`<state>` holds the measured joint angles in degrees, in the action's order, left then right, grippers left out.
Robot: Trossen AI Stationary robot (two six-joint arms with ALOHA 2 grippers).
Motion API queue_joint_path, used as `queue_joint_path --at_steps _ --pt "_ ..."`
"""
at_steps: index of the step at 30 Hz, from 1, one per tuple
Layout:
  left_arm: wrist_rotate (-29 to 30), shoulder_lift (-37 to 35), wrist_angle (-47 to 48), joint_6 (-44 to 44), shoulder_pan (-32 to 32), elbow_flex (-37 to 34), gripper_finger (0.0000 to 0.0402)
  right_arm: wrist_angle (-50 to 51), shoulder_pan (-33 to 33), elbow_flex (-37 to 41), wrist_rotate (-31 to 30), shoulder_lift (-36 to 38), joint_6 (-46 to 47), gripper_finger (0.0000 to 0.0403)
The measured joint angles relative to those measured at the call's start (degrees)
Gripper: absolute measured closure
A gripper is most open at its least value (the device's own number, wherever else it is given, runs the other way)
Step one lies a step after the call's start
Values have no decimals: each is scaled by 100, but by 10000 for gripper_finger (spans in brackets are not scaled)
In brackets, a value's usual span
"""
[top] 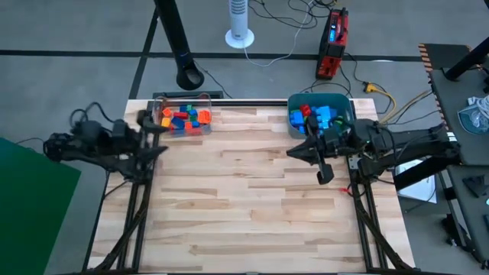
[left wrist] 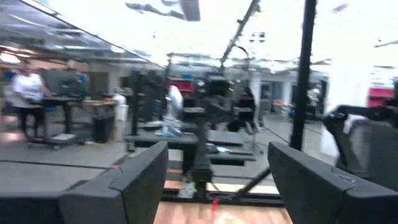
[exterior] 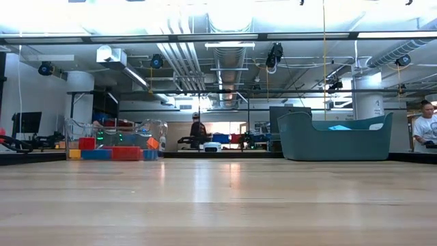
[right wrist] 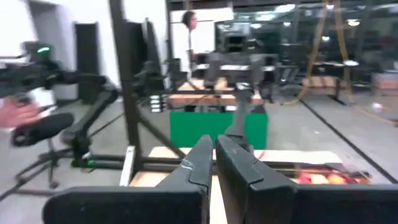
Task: Sort blocks by size
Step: Return to Home Position
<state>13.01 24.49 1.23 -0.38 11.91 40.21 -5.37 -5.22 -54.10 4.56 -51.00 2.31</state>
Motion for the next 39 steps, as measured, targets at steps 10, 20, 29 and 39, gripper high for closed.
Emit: queue_joint_path --at_steps 10,20,29,39 --pt "311 -1457 256 -190 4 -714 139 277 237 107 34 160 -95 390" --pt "300 -2437 -917 -377 -1 -2283 139 551 305 107 -18 287 564 390" --pt "483 -2442 -1150 -552 -7 -2819 139 374 313 507 87 1008 -38 390" --pt "1107 -2436 -2473 -817 -10 -3816 139 78 313 1698 93 2257 -341 390"
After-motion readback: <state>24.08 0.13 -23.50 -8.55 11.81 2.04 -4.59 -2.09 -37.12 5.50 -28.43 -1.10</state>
